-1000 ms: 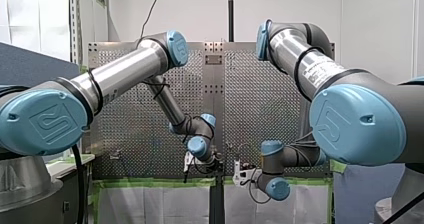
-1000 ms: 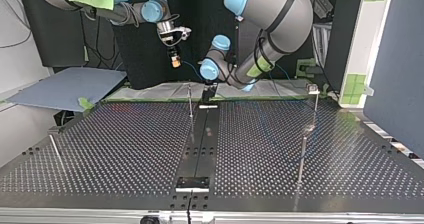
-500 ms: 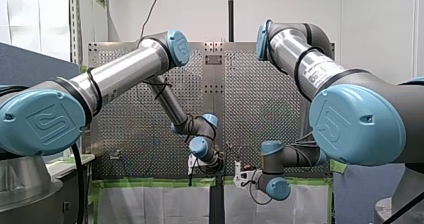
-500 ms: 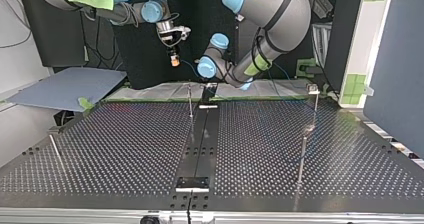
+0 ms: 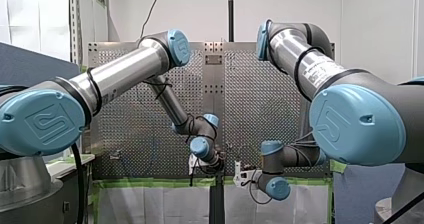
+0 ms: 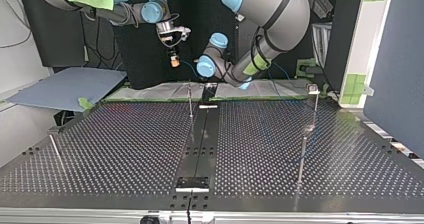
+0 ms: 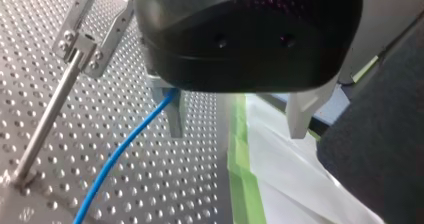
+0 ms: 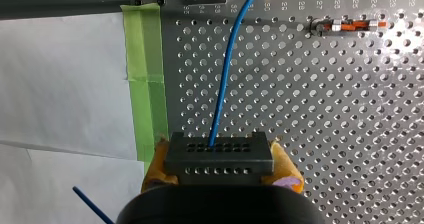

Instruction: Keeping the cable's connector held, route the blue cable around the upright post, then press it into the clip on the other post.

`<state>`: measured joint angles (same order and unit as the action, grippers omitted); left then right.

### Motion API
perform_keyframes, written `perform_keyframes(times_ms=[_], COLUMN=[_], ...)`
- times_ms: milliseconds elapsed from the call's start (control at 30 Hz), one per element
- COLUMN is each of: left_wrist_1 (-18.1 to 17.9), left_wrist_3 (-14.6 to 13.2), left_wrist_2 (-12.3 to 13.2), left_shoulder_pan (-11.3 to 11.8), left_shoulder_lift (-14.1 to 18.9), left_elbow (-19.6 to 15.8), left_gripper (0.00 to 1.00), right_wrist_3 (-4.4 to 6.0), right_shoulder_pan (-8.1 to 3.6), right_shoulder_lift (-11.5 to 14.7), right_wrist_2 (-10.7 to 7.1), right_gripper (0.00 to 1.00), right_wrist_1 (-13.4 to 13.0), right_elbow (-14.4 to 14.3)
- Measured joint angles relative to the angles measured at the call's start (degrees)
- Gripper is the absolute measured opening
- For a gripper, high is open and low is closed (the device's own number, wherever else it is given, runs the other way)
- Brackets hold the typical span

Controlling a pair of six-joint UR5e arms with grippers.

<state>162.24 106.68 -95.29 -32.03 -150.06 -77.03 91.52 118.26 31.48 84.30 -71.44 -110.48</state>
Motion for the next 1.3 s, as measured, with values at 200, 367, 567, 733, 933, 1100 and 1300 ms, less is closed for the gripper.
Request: perform_keyframes(times_ms=[200, 367, 567, 733, 933, 1100, 1300], left_wrist_1=[-1.9, -2.0, -1.7, -1.8, -0.5, 1.9, 4.7], left_wrist_3=[3.1, 4.8, 5.7, 5.5, 2.9, 0.1, -3.1], left_wrist_2=[0.3, 0.1, -1.6, -2.1, -2.8, -5.1, -8.5], left_shoulder_pan=[-0.1, -0.1, -0.1, -0.1, -0.1, -0.2, -0.3], left_shoulder_lift=[0.0, 0.0, 0.0, 0.0, 0.0, 0.1, 0.1], left_elbow=[0.0, 0.0, 0.0, 0.0, 0.0, 0.0, -0.3], left_gripper=[0.63, 0.39, 0.22, 0.02, 0.02, 0.02, 0.02], right_wrist_3=[0.0, -0.08, -0.17, -0.18, -0.21, -0.2, -0.03], right_shoulder_pan=[0.0, -0.01, -0.01, 0.0, 0.0, -0.05, -0.24], right_shoulder_lift=[0.0, 0.0, 0.0, 0.0, 0.0, 0.0, 0.0], right_wrist_2=[0.0, 0.0, 0.01, 0.01, 0.0, 0.0, 0.33], right_gripper=[0.0, 0.0, 0.0, 0.0, 0.0, 0.0, 0.0], right_wrist_1=[0.1, 0.1, 0.0, -0.1, -0.1, 0.2, 1.8], right_elbow=[0.0, 0.1, 0.1, 0.1, 0.2, 0.6, 1.7])
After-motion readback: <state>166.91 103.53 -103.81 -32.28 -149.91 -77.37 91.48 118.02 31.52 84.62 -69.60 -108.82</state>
